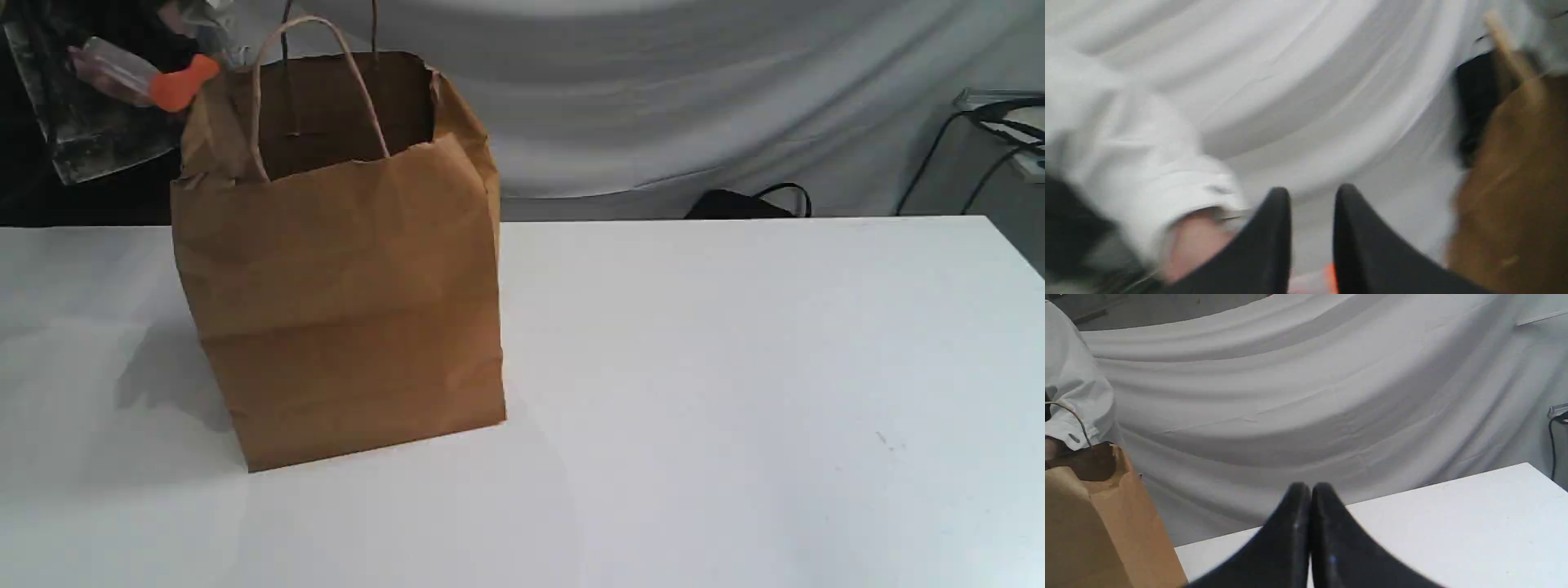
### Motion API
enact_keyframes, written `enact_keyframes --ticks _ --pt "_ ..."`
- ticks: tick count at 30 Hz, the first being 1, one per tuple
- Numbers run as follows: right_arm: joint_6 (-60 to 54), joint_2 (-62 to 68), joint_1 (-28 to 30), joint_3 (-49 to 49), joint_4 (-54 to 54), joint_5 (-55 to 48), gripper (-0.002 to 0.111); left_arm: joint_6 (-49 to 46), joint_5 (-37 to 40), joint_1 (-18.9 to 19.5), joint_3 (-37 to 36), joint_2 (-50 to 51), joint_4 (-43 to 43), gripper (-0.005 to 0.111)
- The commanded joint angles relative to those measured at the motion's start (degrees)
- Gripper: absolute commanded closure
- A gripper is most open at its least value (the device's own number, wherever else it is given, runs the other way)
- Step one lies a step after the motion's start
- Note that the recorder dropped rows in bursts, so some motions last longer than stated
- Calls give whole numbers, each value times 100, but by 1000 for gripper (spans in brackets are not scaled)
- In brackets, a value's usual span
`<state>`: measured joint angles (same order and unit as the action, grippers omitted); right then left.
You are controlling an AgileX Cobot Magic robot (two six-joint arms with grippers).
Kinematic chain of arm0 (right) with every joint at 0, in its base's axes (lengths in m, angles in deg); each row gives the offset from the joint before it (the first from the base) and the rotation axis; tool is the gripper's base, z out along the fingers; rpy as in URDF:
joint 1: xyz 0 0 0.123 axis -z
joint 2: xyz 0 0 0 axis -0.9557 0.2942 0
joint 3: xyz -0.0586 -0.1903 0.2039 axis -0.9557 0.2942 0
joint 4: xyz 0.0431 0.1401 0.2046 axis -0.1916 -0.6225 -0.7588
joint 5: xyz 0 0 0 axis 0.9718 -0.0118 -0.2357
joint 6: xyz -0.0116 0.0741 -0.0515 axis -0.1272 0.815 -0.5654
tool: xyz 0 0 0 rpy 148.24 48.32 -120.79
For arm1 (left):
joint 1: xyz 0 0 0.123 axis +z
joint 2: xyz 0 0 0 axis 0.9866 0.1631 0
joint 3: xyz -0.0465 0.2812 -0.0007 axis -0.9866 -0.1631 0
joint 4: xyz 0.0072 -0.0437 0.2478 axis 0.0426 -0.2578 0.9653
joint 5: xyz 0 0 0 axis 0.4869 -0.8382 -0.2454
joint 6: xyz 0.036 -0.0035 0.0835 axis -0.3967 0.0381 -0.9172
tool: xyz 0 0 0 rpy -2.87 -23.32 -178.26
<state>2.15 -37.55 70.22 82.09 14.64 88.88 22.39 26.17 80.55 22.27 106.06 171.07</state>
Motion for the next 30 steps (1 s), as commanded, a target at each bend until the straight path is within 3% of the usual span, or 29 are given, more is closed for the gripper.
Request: enact_keyframes --ticks 1,3,6,9,11,14,18,23,26,30 --pt "7 -34 -17 16 -27 9 108 -70 2770 -119 161 -151 -328 107" --pt "7 -34 -17 16 -27 20 108 -1218 3150 -24 324 -151 -1542 107" --pt "7 -34 -17 16 -27 20 108 -4326 2886 205 640 -123 -4866 107" --pt "7 -34 -17 16 -27 20 108 -6712 3312 338 1088 -6 -8242 107" --pt "7 -34 -17 16 -27 20 108 -7358 3907 350 1468 68 -9647 107" --pt "7 -34 -17 16 -27 20 108 -7380 5060 350 2084 226 -11296 106" --pt "29 -34 -17 16 -27 20 108 -7787 6221 350 2808 576 -12698 96" --pt "29 -34 -17 16 -27 20 108 -7778 6704 340 3206 1008 -12992 71" --pt "26 -34 -17 16 -41 20 108 -7755 6641 340 3233 1242 -12912 52" --pt "26 -34 -17 16 -53 20 108 -7703 5729 340 3233 1424 -13049 34"
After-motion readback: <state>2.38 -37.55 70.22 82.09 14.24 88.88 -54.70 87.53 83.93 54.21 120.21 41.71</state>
